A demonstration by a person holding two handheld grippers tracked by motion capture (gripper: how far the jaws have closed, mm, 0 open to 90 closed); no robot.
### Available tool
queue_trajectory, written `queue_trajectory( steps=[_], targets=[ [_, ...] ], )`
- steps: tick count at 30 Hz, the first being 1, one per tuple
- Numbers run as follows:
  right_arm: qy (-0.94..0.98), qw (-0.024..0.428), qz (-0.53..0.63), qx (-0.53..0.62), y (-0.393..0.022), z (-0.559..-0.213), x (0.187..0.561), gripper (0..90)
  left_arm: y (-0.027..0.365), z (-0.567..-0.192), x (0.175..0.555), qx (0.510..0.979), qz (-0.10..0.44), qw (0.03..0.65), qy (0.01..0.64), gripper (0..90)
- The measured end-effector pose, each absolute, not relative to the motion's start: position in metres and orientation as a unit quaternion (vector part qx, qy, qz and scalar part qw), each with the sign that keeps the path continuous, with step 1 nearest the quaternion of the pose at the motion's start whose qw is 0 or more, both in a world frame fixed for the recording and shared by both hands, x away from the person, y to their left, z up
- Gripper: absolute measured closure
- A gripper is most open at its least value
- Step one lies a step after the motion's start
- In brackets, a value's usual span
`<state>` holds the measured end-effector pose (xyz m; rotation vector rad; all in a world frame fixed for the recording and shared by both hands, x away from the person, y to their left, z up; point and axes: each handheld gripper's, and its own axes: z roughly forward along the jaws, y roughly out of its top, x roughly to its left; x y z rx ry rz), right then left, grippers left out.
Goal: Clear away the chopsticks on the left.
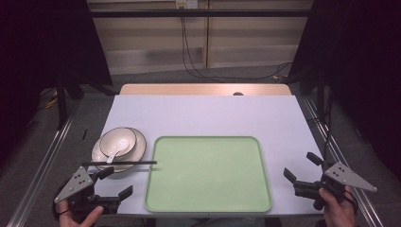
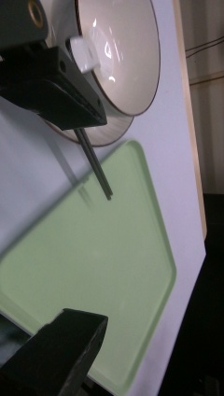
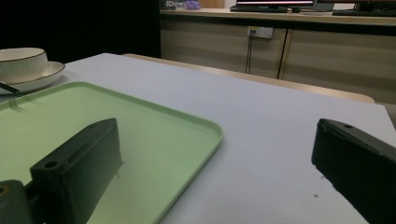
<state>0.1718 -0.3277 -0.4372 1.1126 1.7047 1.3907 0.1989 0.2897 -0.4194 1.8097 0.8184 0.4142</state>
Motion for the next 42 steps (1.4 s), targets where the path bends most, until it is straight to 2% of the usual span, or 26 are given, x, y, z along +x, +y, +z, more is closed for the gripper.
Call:
queue_trajectory(
  steps=[7,15,21,26,35,42],
  targets=[
    [0.653,0.33,0.532,0.426,-0.327,-0.437,0.172,0.8,0.309,-0.414,0.201,0.768,0.157,0.525,0.331,5.0],
    [0.653,0.33,0.533,0.425,-0.325,-0.437,0.174,0.8,0.334,-0.409,0.203,0.79,0.169,0.493,0.322,10.7],
    [0.656,0.329,0.533,0.42,-0.325,-0.437,0.175,0.9,0.353,-0.415,0.22,0.807,0.17,0.464,0.323,23.6],
    [0.656,0.328,0.533,0.421,-0.324,-0.438,0.177,0.9,0.364,-0.424,0.239,0.813,0.171,0.458,0.317,46.4],
    [0.659,0.327,0.532,0.42,-0.324,-0.437,0.176,0.9,0.365,-0.43,0.27,0.846,0.174,0.413,0.288,61.7],
    [0.659,0.328,0.532,0.419,-0.324,-0.437,0.176,0.9,0.36,-0.435,0.288,0.862,0.163,0.392,0.277,65.8]
  ],
)
